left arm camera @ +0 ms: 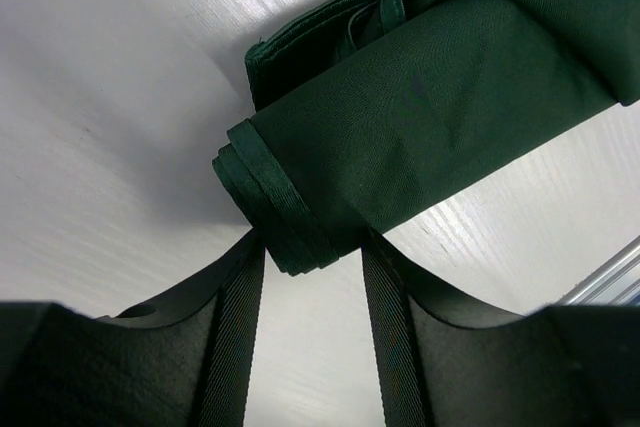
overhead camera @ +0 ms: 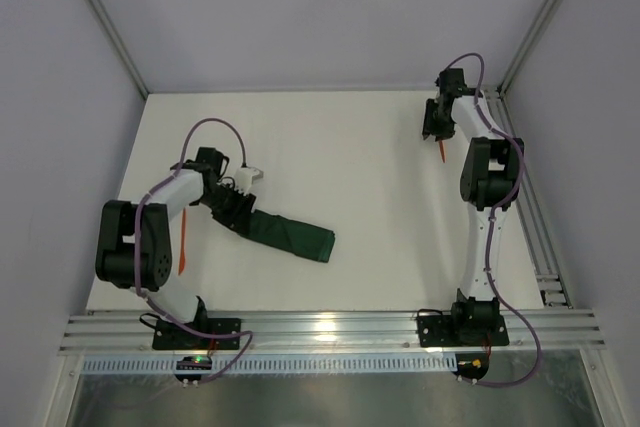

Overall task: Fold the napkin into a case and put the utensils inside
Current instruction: Pick up the fork from the corner of the board.

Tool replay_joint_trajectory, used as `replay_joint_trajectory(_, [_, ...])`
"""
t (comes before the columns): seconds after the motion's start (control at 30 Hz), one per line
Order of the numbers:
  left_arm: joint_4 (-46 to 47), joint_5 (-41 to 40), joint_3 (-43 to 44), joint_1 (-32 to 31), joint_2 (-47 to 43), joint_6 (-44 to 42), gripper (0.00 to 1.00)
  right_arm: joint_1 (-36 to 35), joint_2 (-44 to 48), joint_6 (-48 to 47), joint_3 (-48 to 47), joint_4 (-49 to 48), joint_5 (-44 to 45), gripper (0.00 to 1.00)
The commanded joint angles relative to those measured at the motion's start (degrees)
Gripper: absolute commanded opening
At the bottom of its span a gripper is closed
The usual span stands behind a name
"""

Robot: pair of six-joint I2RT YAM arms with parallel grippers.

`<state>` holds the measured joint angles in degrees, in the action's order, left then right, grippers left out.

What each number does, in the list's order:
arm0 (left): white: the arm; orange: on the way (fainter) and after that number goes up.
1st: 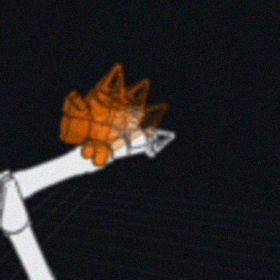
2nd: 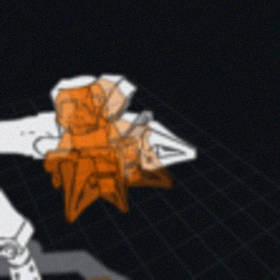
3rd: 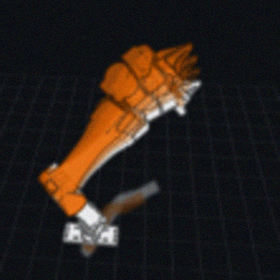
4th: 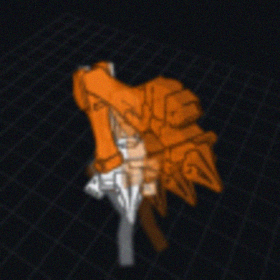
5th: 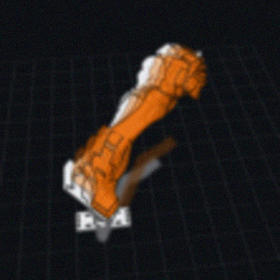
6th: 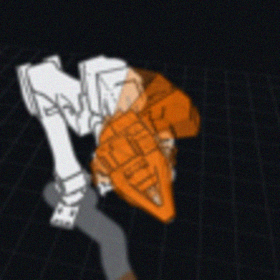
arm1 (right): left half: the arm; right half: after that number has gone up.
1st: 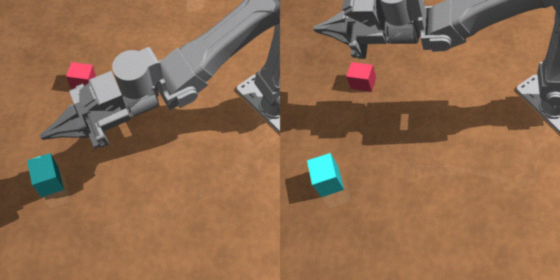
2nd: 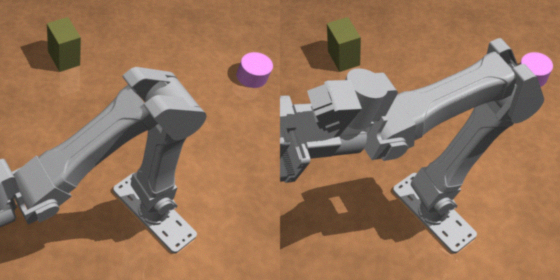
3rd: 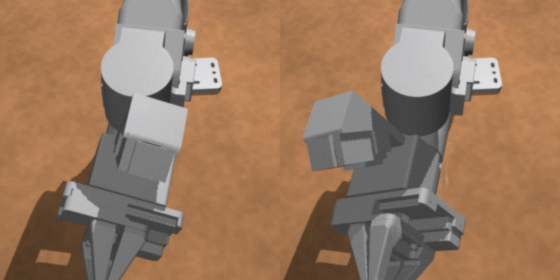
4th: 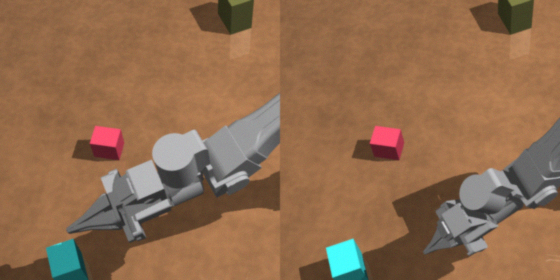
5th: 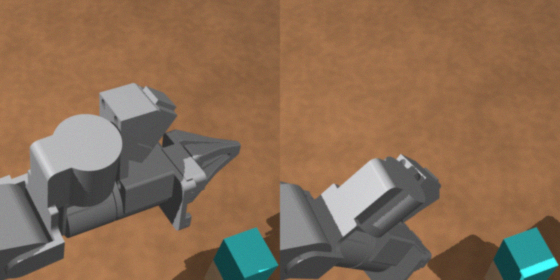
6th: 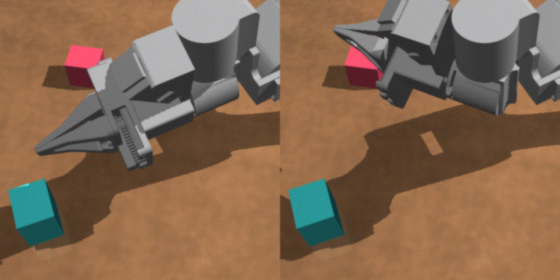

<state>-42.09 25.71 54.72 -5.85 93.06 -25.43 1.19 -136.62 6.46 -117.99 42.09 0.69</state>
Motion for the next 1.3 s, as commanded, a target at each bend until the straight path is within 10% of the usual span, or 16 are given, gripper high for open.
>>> replay_joint_trajectory(0.0, [-1.15,1.79,0.74,0.40,1.16,0.73,0.43,-0.14,5.39,-2.50,0.92,-0.51,-3.32,0.42])
replay_joint_trajectory(0.7, [-1.24,3.73,2.23,-1.36,4.85,0.12,0.29,2.41,-4.88,-7.16,-7.94,0.45,0.64,0.43])
replay_joint_trajectory(0.93, [-0.72,4.43,3.37,-2.59,5.73,-0.15,0.25,2.41,-6.30,-6.99,-8.04,2.04,-1.66,0.15])
replay_joint_trajectory(1.27, [-1.51,6.10,7.50,-6.28,8.72,-1.55,0.23,1.62,15.04,-3.91,17.65,-9.53,-2.10,0.04])
